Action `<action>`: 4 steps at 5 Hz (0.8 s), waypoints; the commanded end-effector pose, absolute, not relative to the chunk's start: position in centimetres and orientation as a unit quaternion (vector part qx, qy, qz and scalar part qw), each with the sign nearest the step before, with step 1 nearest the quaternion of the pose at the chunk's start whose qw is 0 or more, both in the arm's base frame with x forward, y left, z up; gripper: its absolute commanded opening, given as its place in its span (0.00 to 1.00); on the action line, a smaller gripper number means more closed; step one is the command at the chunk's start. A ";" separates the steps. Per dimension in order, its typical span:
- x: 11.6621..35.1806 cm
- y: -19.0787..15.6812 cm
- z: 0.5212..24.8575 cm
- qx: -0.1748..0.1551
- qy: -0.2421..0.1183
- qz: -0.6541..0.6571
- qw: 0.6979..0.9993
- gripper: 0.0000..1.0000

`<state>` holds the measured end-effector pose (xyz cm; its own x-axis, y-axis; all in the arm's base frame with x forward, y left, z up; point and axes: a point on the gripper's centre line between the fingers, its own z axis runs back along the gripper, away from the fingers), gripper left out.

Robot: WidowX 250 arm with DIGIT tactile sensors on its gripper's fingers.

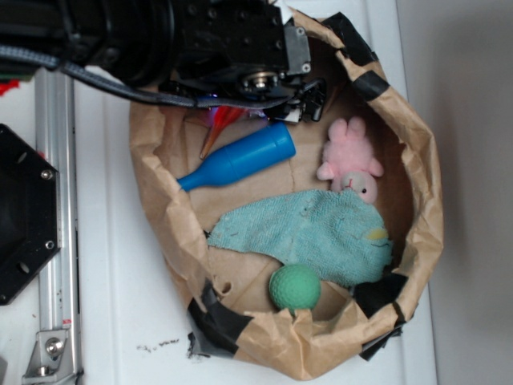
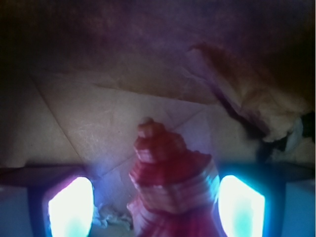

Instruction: Grab the shell.

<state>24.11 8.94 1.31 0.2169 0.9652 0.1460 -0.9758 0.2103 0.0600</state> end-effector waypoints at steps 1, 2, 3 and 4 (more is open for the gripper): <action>23.0 8.7 2.0 0.039 -0.029 0.577 0.815 0.00; 23.3 8.5 3.5 0.009 -0.043 0.565 0.824 0.00; 23.7 8.3 5.5 -0.010 -0.052 0.529 0.847 0.00; 24.5 7.5 8.1 -0.027 -0.066 0.479 0.875 0.00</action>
<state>24.31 6.25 6.37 0.5361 0.8436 0.0312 -0.8418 0.5369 -0.0547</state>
